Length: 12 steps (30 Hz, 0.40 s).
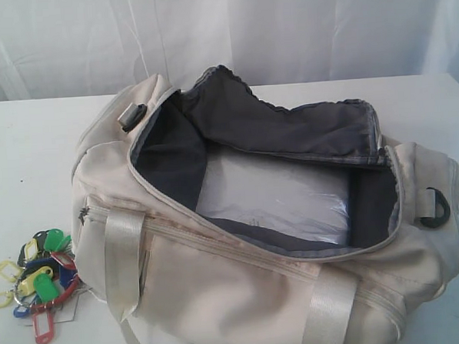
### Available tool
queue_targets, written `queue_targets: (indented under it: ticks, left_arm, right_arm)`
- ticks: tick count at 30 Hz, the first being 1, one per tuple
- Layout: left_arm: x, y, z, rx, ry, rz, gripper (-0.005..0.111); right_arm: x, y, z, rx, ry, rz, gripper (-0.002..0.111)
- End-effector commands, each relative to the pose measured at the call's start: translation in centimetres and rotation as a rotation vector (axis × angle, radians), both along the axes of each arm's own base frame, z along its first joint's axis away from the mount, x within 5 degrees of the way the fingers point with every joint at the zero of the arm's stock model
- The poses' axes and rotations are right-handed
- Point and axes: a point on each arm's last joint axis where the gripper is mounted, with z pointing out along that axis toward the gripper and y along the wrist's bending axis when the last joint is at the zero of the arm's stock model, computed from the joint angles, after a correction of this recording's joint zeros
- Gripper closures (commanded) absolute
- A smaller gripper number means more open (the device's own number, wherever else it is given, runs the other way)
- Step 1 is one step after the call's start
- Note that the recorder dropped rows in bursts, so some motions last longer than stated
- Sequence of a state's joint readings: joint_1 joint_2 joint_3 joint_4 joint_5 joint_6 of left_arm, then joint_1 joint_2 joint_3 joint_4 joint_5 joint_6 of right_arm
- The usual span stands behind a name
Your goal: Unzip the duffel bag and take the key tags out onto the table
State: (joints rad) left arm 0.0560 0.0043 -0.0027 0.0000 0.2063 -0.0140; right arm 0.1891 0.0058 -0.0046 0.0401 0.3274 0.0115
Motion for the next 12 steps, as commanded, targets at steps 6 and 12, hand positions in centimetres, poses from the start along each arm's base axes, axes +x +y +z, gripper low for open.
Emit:
queue_targets:
  ticks: [6,12]
  left_arm:
    - [-0.03,-0.01,-0.09,0.003,0.002,-0.002,0.107]
    - [-0.03,-0.06,-0.09,0.003,0.001,-0.013,0.107]
  right_arm:
    - [0.00,0.00,-0.03,-0.011,-0.014,0.004,0.108]
    - [0.00,0.00,-0.03,-0.011,-0.014,0.004,0.108]
